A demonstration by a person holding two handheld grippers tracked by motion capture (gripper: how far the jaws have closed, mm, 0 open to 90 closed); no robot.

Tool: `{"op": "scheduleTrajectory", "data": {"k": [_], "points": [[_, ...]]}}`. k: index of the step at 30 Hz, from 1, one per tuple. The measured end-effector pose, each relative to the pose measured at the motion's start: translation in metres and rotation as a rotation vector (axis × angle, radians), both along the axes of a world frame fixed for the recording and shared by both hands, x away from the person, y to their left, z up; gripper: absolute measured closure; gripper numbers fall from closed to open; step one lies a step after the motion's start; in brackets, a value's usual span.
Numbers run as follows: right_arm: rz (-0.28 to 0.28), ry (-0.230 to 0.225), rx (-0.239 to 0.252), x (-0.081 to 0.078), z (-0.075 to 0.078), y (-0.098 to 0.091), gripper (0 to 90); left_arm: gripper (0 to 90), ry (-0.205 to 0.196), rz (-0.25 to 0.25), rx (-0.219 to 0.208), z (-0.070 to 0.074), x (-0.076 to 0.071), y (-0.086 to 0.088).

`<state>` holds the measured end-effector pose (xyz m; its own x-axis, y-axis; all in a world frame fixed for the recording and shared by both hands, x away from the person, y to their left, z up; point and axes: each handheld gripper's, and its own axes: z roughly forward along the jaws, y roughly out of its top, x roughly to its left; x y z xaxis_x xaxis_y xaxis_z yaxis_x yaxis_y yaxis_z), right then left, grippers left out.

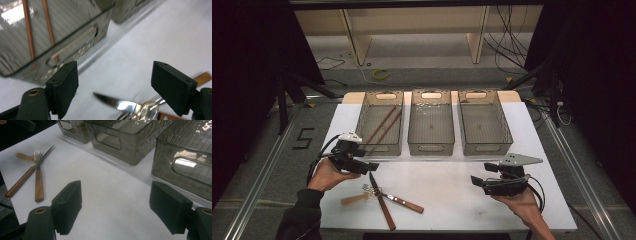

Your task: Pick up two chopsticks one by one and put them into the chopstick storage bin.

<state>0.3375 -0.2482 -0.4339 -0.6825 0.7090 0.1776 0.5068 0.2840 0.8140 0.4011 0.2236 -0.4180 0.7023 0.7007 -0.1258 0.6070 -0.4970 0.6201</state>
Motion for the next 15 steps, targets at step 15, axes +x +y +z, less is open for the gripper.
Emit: {"op": "scheduleTrajectory", "data": {"k": [15], "points": [[0.003,0.011,-0.023,-0.003,-0.003,0.002,26.5,20.3,0.047,-0.031,0.117,-0.014,-0.014,0.002]]}}
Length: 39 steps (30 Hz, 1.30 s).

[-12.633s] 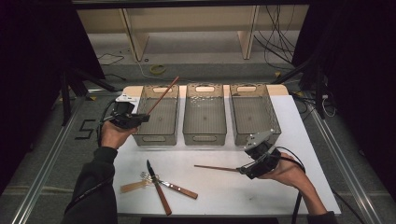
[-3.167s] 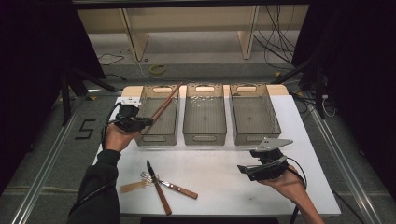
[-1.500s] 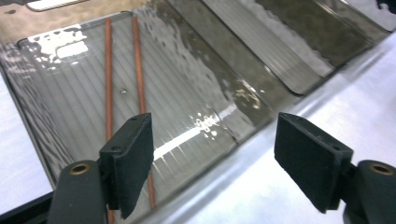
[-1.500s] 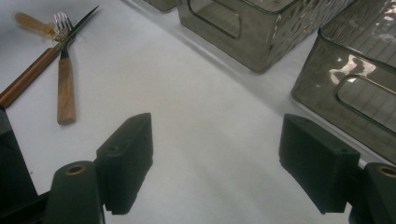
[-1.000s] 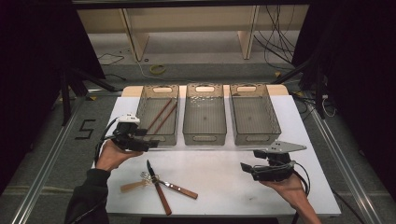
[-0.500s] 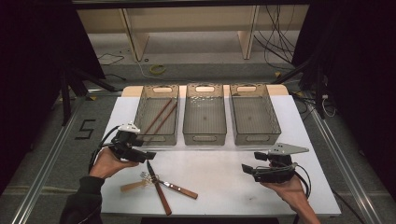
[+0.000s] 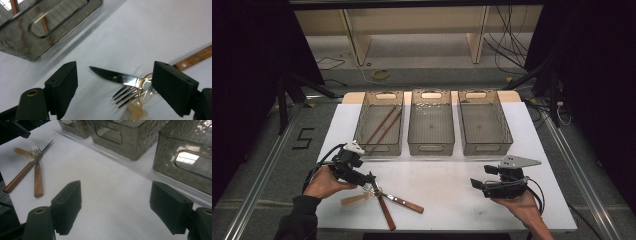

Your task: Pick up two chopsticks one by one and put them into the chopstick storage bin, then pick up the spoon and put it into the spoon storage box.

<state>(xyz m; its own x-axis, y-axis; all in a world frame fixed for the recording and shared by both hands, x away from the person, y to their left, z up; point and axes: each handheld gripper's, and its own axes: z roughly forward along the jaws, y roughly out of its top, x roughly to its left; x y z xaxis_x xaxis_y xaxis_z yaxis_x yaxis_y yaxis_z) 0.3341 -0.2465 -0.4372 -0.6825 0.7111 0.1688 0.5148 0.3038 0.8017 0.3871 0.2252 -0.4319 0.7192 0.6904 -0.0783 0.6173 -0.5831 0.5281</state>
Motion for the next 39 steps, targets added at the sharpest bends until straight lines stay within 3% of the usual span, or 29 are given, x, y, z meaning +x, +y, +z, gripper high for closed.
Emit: {"op": "scheduleTrajectory", "data": {"k": [7,12,24,26,30,33,39], "points": [[0.008,0.002,-0.004,0.001,-0.001,0.001,26.3,20.3,0.022,0.002,0.050,0.000,-0.004,0.003],[0.006,0.004,-0.005,0.001,-0.001,0.001,26.3,20.6,0.041,-0.003,0.060,0.000,-0.008,0.004],[0.020,0.004,-0.030,-0.001,-0.001,0.005,26.4,23.0,0.114,-0.084,0.144,-0.010,-0.017,0.001],[0.026,-0.001,-0.039,-0.002,-0.001,0.007,26.4,24.6,0.128,-0.101,0.146,-0.011,-0.020,0.000],[0.030,-0.003,-0.046,-0.004,0.000,0.008,26.4,27.8,0.164,-0.126,0.199,-0.016,-0.023,-0.001],[0.034,-0.002,-0.045,-0.004,0.000,0.009,26.4,30.8,0.183,-0.116,0.202,-0.020,-0.025,0.000],[0.036,0.003,-0.048,-0.004,0.000,0.009,26.5,41.2,0.201,-0.143,0.229,-0.022,-0.027,0.001]]}}
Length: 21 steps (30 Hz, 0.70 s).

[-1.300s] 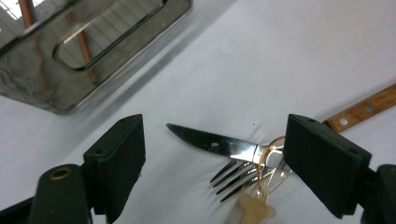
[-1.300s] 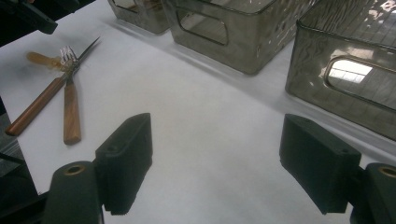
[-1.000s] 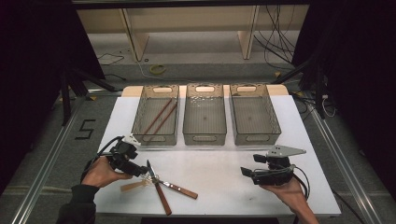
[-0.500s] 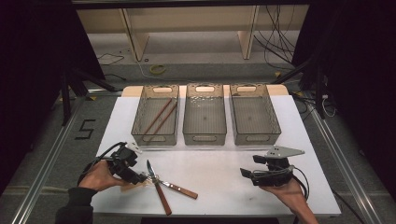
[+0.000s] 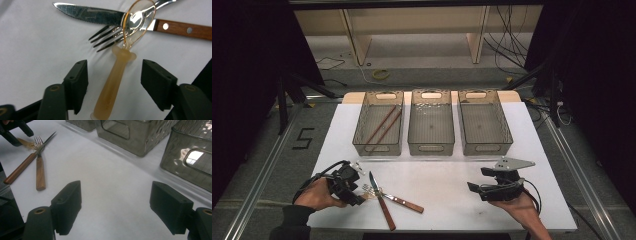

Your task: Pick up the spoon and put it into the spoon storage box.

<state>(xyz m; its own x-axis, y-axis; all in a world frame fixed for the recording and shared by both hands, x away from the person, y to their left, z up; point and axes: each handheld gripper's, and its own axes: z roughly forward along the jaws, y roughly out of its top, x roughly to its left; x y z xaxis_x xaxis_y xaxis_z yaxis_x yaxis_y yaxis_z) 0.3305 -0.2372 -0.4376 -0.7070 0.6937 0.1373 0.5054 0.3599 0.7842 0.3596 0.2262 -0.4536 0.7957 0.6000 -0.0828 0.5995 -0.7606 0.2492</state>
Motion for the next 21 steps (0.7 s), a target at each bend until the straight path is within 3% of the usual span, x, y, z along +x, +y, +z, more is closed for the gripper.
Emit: {"op": "scheduleTrajectory", "data": {"k": [4,13,15,21], "points": [[0.001,0.001,-0.002,0.0000,-0.0002,0.0001,26.4,46.6,0.014,0.013,0.012,-0.0040,0.0010,0.0010],[0.006,0.002,-0.006,-0.0001,-0.0006,0.0008,26.5,59.3,0.036,-0.005,0.006,-0.0053,0.0010,0.0022],[0.008,0.002,-0.006,-0.0002,-0.0006,0.0008,26.5,60.3,0.043,-0.009,0.021,-0.0070,0.0010,0.0014],[0.010,0.003,-0.008,-0.0002,-0.0006,0.0008,26.6,67.5,0.034,-0.052,0.045,-0.0090,0.0006,-0.0004]]}}
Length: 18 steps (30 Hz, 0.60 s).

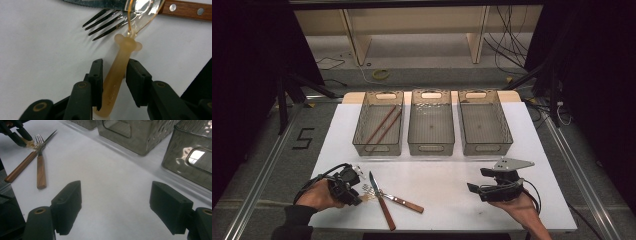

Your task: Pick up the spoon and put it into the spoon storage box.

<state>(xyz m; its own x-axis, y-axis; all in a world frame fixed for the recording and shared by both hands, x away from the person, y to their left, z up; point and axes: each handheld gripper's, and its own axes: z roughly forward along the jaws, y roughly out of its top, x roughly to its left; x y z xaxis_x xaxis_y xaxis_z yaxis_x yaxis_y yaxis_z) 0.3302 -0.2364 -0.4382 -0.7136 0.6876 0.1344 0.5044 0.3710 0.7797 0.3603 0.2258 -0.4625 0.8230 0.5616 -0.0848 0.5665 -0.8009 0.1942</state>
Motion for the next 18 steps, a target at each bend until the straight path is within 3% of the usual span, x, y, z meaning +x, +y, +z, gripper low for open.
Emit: {"op": "scheduleTrajectory", "data": {"k": [9,15,18], "points": [[0.001,0.001,-0.001,0.000,0.000,0.000,26.8,75.7,-0.036,-0.040,-0.003,0.001,-0.002,-0.001],[0.001,0.002,-0.002,0.000,0.000,0.000,26.9,76.2,-0.076,-0.054,-0.049,0.011,-0.003,0.000],[0.001,0.001,0.000,0.000,0.000,0.000,26.9,76.3,-0.118,-0.021,-0.103,0.018,-0.003,0.001]]}}
